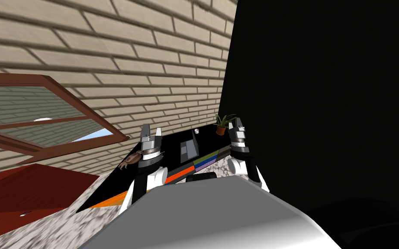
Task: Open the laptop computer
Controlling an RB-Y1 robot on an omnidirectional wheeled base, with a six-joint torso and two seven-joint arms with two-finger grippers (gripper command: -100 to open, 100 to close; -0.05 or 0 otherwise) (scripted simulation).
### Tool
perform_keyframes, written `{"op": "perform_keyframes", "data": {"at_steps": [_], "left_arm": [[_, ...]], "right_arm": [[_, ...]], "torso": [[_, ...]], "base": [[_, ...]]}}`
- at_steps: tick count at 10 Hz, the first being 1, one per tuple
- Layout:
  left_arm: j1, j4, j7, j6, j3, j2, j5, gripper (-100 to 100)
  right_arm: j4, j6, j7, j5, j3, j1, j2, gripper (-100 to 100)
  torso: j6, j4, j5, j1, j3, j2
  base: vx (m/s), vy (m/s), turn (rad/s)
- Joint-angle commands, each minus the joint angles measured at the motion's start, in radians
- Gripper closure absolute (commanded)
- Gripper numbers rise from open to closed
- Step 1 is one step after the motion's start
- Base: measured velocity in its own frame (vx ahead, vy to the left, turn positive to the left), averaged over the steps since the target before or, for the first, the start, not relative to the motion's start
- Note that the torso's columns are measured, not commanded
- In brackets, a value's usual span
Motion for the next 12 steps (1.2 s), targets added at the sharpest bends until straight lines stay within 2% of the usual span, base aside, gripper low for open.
{"op": "perform_keyframes", "data": {"at_steps": [1, 9, 10, 12], "left_arm": [[0.000, 0.000, 0.000, 0.000, 0.000, 0.000, 0.000, 0], [0.000, 0.000, 0.000, 0.000, 0.000, 0.000, 0.000, 0], [-0.002, 0.004, -0.002, 0.006, 0.002, 0.031, -0.001, -100], [-0.006, 0.014, -0.008, 0.020, 0.007, 0.073, -0.003, -100]], "right_arm": [[0.000, 0.000, 0.000, 0.000, 0.000, 0.000, 0.000, 0], [0.000, 0.000, 0.000, 0.000, 0.000, 0.000, 0.000, 0], [0.000, 0.000, 0.000, 0.000, 0.000, 0.000, 0.000, 0], [0.000, 0.000, 0.000, 0.000, 0.000, 0.000, 0.000, 0]], "torso": [[0.000, 0.041, 0.000, 0.000, -0.082, 0.040], [0.000, 0.617, 0.000, 0.000, -1.234, 0.618], [0.000, 0.691, 0.000, 0.000, -1.382, 0.691], [0.000, 0.735, -0.001, -0.004, -1.468, 0.739]], "base": [[0.000, 0.000, 0.000], [0.000, 0.000, 0.000], [-0.040, -0.034, 0.013], [-0.103, -0.115, 0.011]]}}
